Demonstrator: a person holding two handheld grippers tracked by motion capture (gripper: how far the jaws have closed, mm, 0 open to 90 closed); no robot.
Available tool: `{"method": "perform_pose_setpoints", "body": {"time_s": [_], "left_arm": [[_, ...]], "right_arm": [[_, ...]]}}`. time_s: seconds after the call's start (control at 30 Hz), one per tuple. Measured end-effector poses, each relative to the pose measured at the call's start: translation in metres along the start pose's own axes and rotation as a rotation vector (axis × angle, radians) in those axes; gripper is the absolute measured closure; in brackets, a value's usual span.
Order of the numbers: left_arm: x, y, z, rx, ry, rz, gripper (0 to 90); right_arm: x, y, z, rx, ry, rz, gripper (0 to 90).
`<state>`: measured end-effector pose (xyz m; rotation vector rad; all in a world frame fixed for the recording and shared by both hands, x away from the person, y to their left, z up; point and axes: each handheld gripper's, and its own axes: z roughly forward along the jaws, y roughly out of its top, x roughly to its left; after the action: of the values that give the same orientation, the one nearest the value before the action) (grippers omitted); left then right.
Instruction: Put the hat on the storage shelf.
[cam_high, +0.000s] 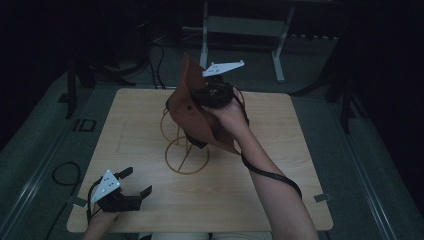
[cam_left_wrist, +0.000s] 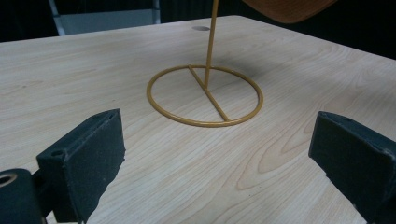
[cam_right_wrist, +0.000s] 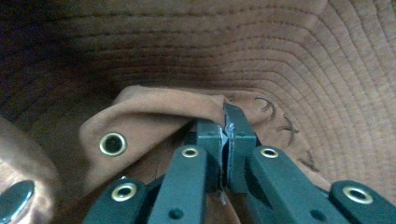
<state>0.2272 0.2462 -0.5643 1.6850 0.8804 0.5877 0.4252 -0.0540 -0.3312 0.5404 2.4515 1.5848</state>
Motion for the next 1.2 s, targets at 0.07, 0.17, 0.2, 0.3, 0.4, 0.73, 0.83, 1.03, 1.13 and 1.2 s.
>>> {"method": "perform_pose_setpoints", "body": {"time_s": [0.07, 0.17, 0.2, 0.3, 0.4, 0.73, 0.83, 1.03, 1.13, 1.2], "left_arm": [[0.001, -0.001, 0.0, -0.001, 0.002, -0.001, 4.4], [0.001, -0.001, 0.0, -0.002, 0.001, -0.004, 4.4], [0.001, -0.001, 0.0, -0.002, -0.001, -0.004, 4.5], [0.001, -0.002, 0.0, -0.002, -0.002, -0.004, 4.5], [0.002, -0.002, 0.0, -0.003, -0.001, -0.006, 4.5], [0.001, -0.004, 0.0, -0.004, 0.003, -0.017, 4.4], [0.002, -0.006, 0.001, 0.004, 0.008, -0.016, 4.4], [0.003, -0.008, 0.004, 0.011, 0.007, -0.021, 4.4], [0.002, -0.008, 0.004, 0.012, 0.007, -0.019, 4.4], [0.002, -0.008, 0.005, 0.013, 0.008, -0.019, 4.4]], "right_arm": [[0.003, 0.0, 0.007, 0.024, 0.013, -0.006, 82.9], [0.006, -0.001, 0.017, 0.046, 0.021, -0.002, 69.9], [0.008, -0.002, 0.02, 0.057, 0.016, -0.007, 65.2], [0.014, -0.005, 0.029, 0.076, 0.02, -0.033, 48.4], [0.022, -0.006, 0.037, 0.083, -0.003, -0.067, 34.0], [0.04, -0.011, 0.05, 0.138, -0.143, -0.207, 17.6], [0.038, -0.011, 0.045, 0.129, -0.12, -0.189, 12.8], [0.031, -0.011, 0.026, 0.072, -0.113, -0.163, 13.8], [0.029, -0.013, 0.016, 0.056, -0.091, -0.143, 13.8], [0.026, -0.015, 0.01, 0.047, -0.105, -0.138, 13.9]]}}
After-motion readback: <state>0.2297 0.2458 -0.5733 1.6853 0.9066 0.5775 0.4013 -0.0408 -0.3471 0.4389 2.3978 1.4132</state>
